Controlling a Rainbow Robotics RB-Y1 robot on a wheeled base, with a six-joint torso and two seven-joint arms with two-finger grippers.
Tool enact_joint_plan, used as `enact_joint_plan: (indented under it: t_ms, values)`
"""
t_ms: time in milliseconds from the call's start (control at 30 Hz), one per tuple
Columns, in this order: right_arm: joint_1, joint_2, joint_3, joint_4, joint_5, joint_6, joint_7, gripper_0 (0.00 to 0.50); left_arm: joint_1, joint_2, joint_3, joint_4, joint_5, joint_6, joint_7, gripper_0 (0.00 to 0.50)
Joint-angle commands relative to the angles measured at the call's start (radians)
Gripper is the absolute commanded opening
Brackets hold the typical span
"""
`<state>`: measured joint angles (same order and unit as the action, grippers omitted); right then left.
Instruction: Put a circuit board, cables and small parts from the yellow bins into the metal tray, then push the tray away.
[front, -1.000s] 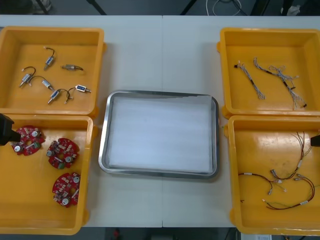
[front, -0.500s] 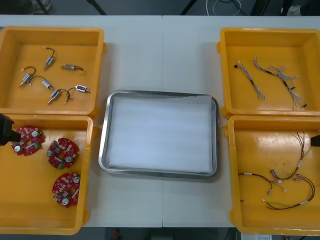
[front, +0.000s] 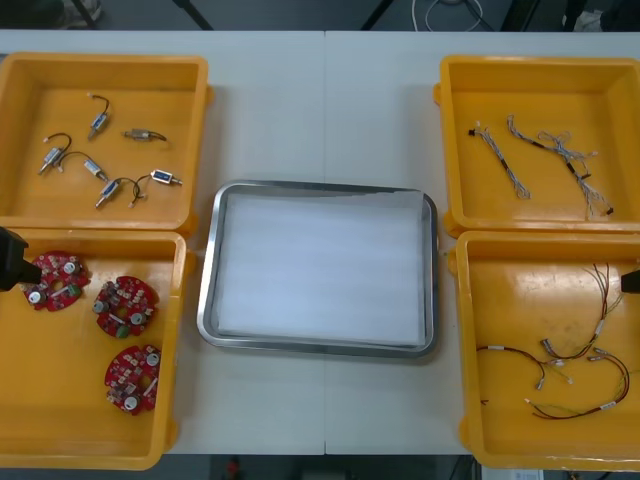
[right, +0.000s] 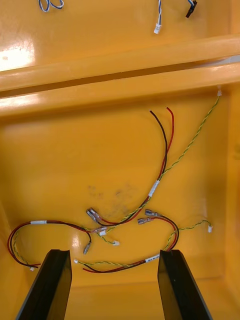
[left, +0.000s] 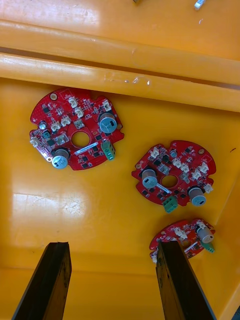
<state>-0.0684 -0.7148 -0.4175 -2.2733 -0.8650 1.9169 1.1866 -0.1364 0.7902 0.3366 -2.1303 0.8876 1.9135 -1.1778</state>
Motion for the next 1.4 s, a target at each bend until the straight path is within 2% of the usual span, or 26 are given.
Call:
enact_joint_plan:
  t_ms: [33, 1400]
  values:
    - [-0.001, -0.037, 0.008, -0.028, -0.008, 0.003, -0.004, 0.500, 0.017, 0.037, 0.025, -0.028, 0.007, 0.006, -0.106, 0.500]
    - [-0.001, -0.037, 0.008, -0.028, -0.008, 0.003, -0.004, 0.500, 0.017, 0.037, 0.025, -0.028, 0.007, 0.006, -0.106, 0.500]
